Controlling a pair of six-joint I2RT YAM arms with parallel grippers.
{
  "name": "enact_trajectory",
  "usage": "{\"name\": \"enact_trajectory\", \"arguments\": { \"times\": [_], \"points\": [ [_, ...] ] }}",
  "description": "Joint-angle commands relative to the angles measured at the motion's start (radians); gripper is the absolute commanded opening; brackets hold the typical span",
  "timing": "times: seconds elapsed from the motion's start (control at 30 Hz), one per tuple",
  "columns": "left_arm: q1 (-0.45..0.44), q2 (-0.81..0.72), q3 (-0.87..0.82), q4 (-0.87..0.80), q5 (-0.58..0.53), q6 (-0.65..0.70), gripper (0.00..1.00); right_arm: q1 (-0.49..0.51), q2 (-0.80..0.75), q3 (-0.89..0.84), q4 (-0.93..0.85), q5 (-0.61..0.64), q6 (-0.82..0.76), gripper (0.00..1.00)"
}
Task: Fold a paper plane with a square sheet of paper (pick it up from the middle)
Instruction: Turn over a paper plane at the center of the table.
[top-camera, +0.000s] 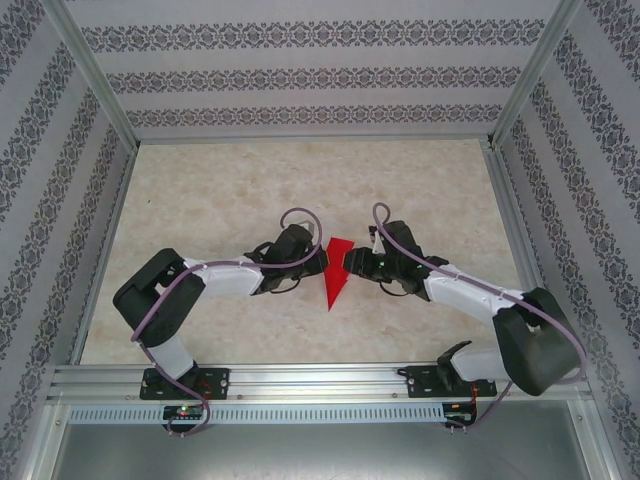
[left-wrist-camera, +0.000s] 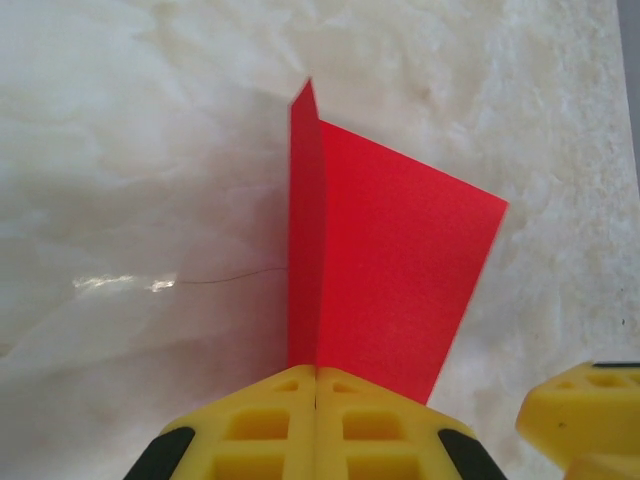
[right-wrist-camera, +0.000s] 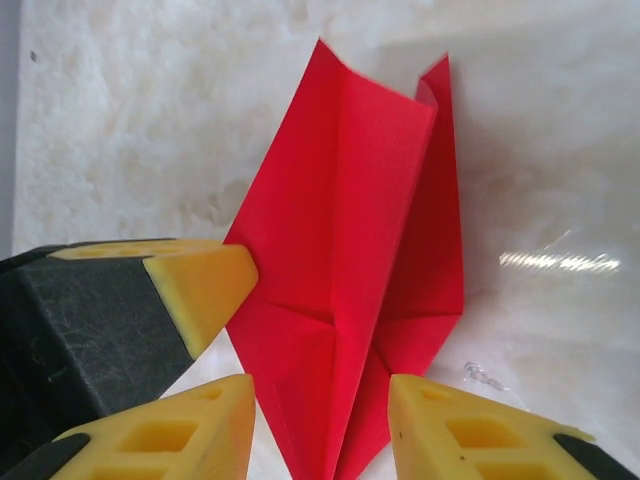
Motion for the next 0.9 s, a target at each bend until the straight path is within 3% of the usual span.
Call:
{"name": "enact_trajectory", "arguments": {
  "times": [0.0,0.43,0.87],
  "points": [
    [0.023,0.009,-0.048,0.154,0.02,-0.054,0.0,0.031,0.042,0.044,0.027,0.015,0.012,0.4],
    [0.031,0.014,-0.112,0.186,0.007,-0.063,0.0,0.072,0.115,0.086,0.013,0.017,-0.013,0.36],
    [0.032,0.021,-0.117,0.166,-0.004,-0.063,0.0,0.084,0.203,0.115,-0.015,0.01,-0.046,0.46]
  ]
}}
